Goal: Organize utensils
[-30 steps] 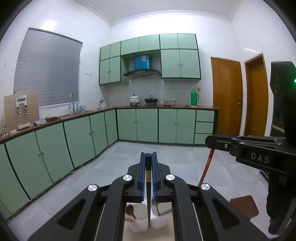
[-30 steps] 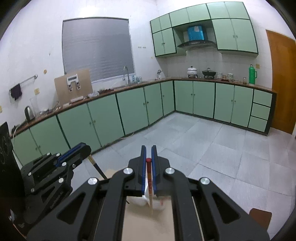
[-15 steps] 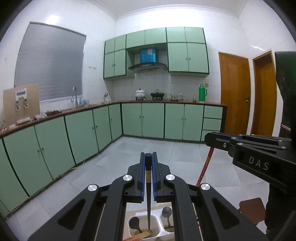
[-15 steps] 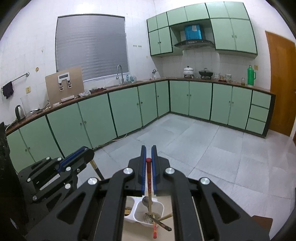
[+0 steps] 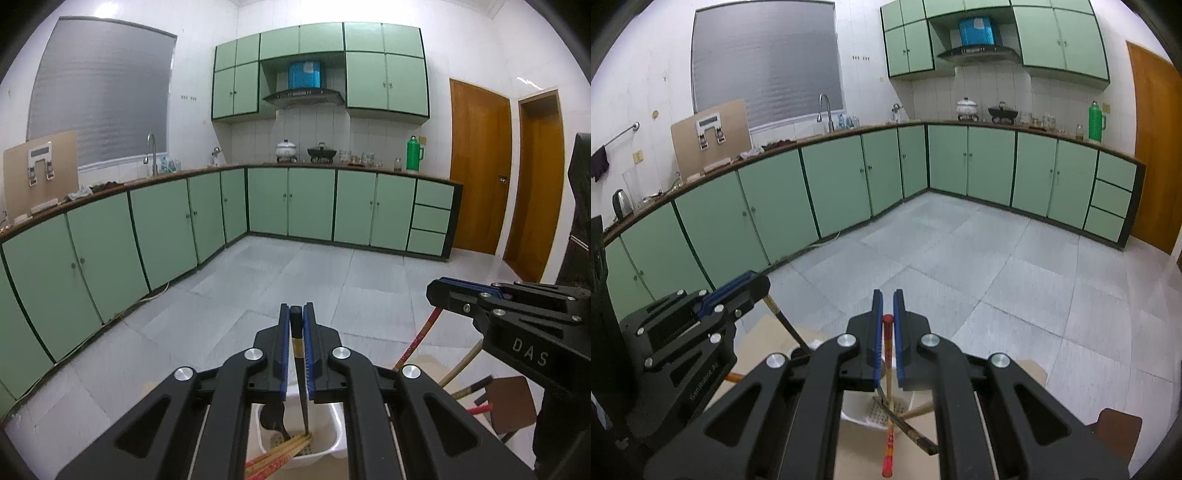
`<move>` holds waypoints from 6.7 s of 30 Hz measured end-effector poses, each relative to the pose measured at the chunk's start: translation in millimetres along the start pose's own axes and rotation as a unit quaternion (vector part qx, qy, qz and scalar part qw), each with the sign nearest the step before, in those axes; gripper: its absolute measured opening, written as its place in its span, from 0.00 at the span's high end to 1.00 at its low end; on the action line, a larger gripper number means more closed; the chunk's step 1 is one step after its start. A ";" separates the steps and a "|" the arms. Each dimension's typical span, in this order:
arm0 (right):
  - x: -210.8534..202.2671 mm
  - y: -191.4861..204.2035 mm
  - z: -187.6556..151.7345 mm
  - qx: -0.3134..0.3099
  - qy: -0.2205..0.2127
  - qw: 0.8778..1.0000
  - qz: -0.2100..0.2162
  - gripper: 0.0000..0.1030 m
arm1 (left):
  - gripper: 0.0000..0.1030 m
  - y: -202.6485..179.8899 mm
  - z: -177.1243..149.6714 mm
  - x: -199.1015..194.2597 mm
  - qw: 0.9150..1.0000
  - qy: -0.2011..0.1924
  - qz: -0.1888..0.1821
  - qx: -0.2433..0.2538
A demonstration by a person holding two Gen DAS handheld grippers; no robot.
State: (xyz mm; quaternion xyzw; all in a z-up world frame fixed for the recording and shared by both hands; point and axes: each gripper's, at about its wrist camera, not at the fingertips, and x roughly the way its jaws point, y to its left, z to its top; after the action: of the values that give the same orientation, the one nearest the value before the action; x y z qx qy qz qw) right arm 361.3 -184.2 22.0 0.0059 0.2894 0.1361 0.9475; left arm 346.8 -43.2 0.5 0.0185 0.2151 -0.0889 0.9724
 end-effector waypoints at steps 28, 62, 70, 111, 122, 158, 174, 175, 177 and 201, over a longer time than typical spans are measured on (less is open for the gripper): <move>-104.7 -35.1 -55.9 0.053 -0.045 0.997 -0.029 0.34 | 0.40 9.3 -35.8 -78.9 1.000 0.001 0.009 -0.013; -274.7 50.5 -174.6 0.015 -0.061 0.998 -0.006 0.05 | 0.06 -22.7 -109.9 -269.2 0.999 -0.003 0.031 -0.021; -301.3 54.1 -169.1 0.010 -0.083 0.996 -0.009 0.05 | 0.06 -27.7 -100.5 -305.2 0.999 -0.040 0.030 -0.020; -311.1 69.1 -166.8 -0.004 -0.098 0.995 -0.018 0.05 | 0.06 -26.7 -101.8 -333.7 0.998 -0.056 0.030 -0.021; -309.1 68.9 -167.7 -0.004 -0.096 0.995 -0.017 0.05 | 0.06 -25.4 -101.7 -334.5 0.998 -0.056 0.031 -0.022; -306.0 68.4 -168.3 -0.004 -0.094 0.995 -0.016 0.05 | 0.06 -24.8 -103.4 -333.3 0.998 -0.052 0.031 -0.023; -306.6 68.8 -167.8 -0.004 -0.094 0.995 -0.016 0.05 | 0.06 -25.5 -103.9 -333.0 0.998 -0.050 0.032 -0.023; -306.5 68.7 -167.5 -0.004 -0.094 0.995 -0.016 0.05 | 0.06 -25.5 -104.1 -333.0 0.998 -0.050 0.032 -0.023; -306.4 68.6 -167.4 -0.004 -0.093 0.996 -0.016 0.05 | 0.06 -25.8 -104.3 -332.5 0.998 -0.050 0.032 -0.024; -305.9 69.6 -168.1 -0.003 -0.092 0.996 -0.017 0.05 | 0.06 -26.9 -106.3 -330.8 0.998 -0.048 0.032 -0.024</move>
State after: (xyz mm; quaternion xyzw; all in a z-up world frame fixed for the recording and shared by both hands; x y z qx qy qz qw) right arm 7.9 -208.5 55.6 0.0105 0.2005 0.1202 0.9722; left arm 2.9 -7.3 43.6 -0.0025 0.1695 -0.0534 0.9841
